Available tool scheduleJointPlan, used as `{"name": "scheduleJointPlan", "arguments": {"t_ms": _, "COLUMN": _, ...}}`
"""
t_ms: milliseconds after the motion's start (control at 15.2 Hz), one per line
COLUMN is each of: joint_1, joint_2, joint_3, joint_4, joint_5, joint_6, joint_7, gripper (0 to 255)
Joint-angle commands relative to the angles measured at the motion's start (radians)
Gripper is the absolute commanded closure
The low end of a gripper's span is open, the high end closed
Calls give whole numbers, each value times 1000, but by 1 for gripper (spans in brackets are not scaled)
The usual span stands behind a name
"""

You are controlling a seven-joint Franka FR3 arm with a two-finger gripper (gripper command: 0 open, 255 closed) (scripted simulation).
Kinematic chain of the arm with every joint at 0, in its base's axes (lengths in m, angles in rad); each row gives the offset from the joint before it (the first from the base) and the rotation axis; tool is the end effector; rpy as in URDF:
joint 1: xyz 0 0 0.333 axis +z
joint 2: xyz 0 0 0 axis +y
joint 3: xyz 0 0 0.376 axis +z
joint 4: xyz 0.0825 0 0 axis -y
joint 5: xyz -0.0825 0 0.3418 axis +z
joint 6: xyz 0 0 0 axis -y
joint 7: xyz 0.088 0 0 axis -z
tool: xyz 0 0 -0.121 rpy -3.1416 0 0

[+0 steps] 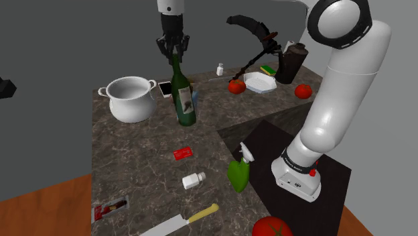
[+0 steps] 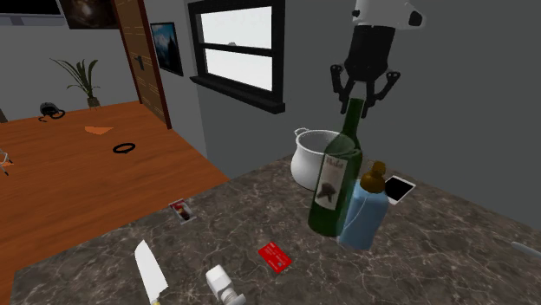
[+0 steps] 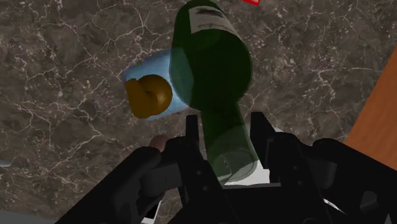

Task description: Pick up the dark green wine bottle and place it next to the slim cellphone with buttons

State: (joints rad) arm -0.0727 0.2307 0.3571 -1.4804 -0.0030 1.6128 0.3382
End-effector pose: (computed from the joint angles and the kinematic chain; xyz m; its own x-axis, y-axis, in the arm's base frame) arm 0.5719 0.1398 0.5925 0.9929 -0.0562 -0.1046 -0.0611 -0.9971 -0.0448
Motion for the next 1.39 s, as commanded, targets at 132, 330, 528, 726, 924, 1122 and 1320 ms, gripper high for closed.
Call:
{"name": "scheduleJointPlan", "arguments": {"t_ms": 132, "joint_1": -50, "joint_2": 18, "joint_3": -32, "joint_4": 28, "joint_5": -6, "joint_6": -15, "joint_7": -84, "gripper": 255}}
{"name": "scheduleJointPlan", "arguments": {"t_ms": 330, "joint_1": -83, "joint_2": 53, "joint_3": -56, "joint_4": 79, "joint_5": -16, "joint_6": -35, "joint_7": -142, "gripper": 255}}
{"name": "scheduleJointPlan", "arguments": {"t_ms": 528, "joint_1": -114, "joint_2": 98, "joint_3": -78, "joint_4": 146, "joint_5": -27, "joint_6": -59, "joint_7": -198, "gripper": 255}}
{"name": "scheduleJointPlan", "arguments": {"t_ms": 726, "joint_1": -143, "joint_2": 155, "joint_3": -98, "joint_4": 232, "joint_5": -39, "joint_6": -91, "joint_7": -251, "gripper": 255}}
{"name": "scheduleJointPlan", "arguments": {"t_ms": 924, "joint_1": -169, "joint_2": 227, "joint_3": -117, "joint_4": 343, "joint_5": -53, "joint_6": -133, "joint_7": -303, "gripper": 255}}
{"name": "scheduleJointPlan", "arguments": {"t_ms": 1122, "joint_1": -191, "joint_2": 332, "joint_3": -137, "joint_4": 513, "joint_5": -71, "joint_6": -199, "joint_7": -359, "gripper": 255}}
{"name": "scheduleJointPlan", "arguments": {"t_ms": 1320, "joint_1": -199, "joint_2": 310, "joint_3": -136, "joint_4": 436, "joint_5": -67, "joint_6": -144, "joint_7": -360, "gripper": 255}}
